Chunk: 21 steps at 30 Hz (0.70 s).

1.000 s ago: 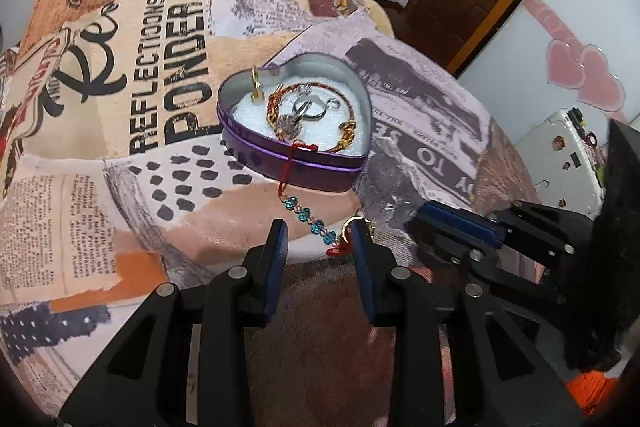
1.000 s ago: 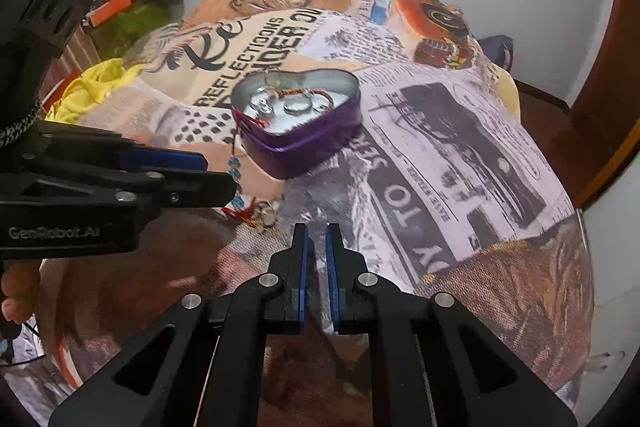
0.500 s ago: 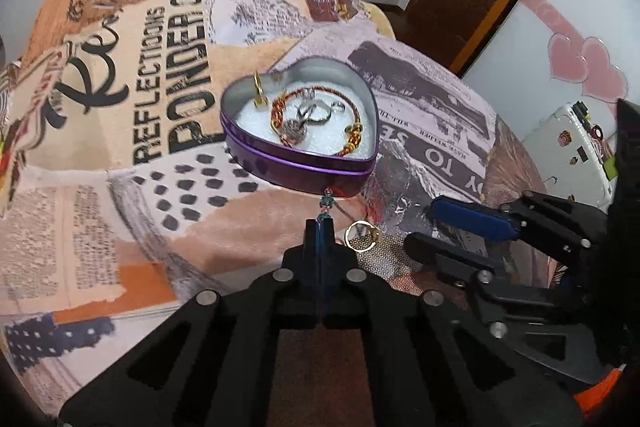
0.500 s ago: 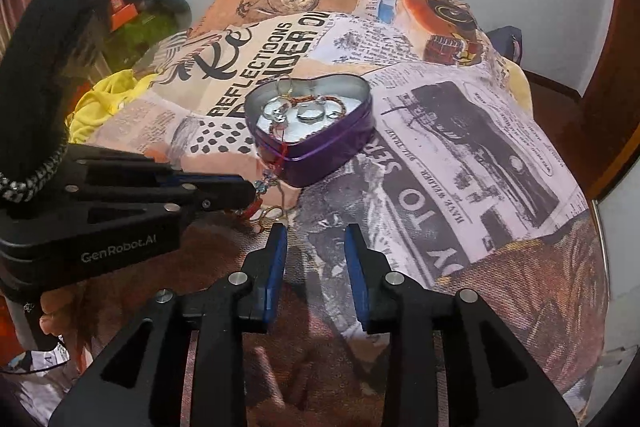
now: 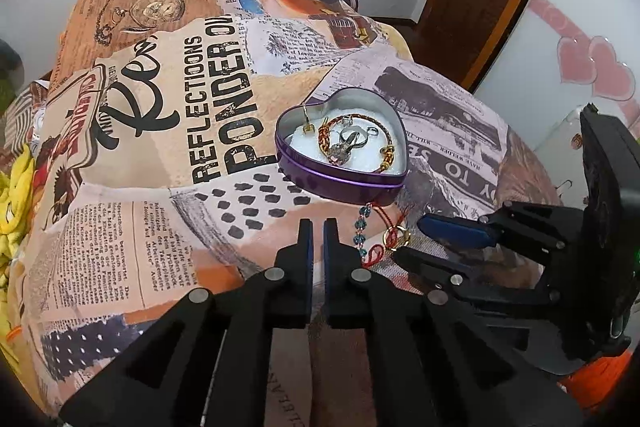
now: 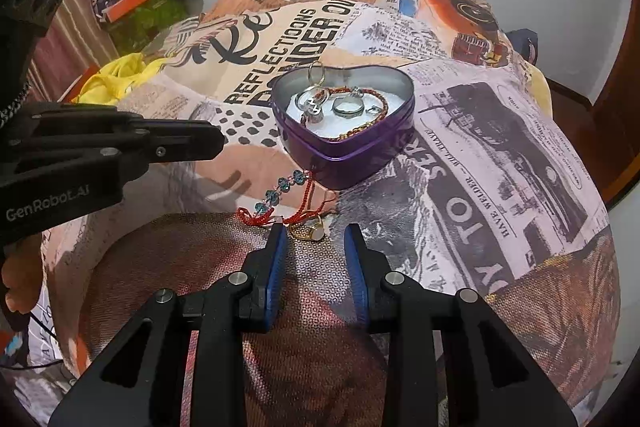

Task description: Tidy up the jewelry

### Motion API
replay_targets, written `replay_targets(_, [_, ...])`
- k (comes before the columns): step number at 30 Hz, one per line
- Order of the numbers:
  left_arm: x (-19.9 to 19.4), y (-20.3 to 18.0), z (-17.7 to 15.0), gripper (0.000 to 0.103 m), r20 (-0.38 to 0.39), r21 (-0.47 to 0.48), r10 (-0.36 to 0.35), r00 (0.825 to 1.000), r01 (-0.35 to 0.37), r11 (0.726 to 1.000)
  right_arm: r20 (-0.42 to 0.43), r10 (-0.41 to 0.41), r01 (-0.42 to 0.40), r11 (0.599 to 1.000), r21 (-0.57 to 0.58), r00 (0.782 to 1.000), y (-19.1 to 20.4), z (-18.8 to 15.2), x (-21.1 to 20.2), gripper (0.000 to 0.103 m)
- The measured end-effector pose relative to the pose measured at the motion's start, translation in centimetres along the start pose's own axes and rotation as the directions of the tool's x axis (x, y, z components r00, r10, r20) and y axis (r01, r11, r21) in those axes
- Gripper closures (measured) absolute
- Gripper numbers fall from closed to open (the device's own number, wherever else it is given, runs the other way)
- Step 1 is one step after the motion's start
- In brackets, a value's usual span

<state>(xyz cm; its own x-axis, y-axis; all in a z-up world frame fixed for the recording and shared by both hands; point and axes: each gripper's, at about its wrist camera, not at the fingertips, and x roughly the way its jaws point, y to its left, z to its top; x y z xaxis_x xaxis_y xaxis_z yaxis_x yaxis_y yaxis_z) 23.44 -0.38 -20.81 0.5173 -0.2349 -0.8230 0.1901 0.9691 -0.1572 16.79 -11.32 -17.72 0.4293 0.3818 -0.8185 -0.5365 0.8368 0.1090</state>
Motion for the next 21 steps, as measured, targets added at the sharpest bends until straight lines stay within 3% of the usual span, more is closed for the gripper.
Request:
replay_targets(7, [0.6, 0.3, -0.5, 0.091, -0.03, -0.004, 0.0, 1.0, 0.0, 1.0, 0.013, -0.028, 0.029, 0.997, -0.068, 1.0, 1.2, 0.3, 0.8, 0.076])
replay_targets(10, [0.9, 0.6, -0.6, 0.087, -0.045, -0.016, -0.006, 0.999, 0.006, 1.0, 0.021, -0.025, 0.027, 0.996, -0.088, 0.999, 1.5, 0.2, 0.9, 0.086])
replay_targets(13, [1.0, 0.8, -0.6, 0.086, -0.054, -0.031, -0.022, 0.998, 0.02, 0.999, 0.023, -0.011, 0.012, 0.997, -0.071, 1.0, 1.2, 0.2, 0.7, 0.095])
replay_targets(21, [2.1, -0.7, -0.6, 0.086, -0.082, -0.008, -0.06, 0.995, 0.06, 0.998, 0.036, -0.009, 0.01, 1.0, -0.019, 0.999, -0.1, -0.3, -0.2, 0.095])
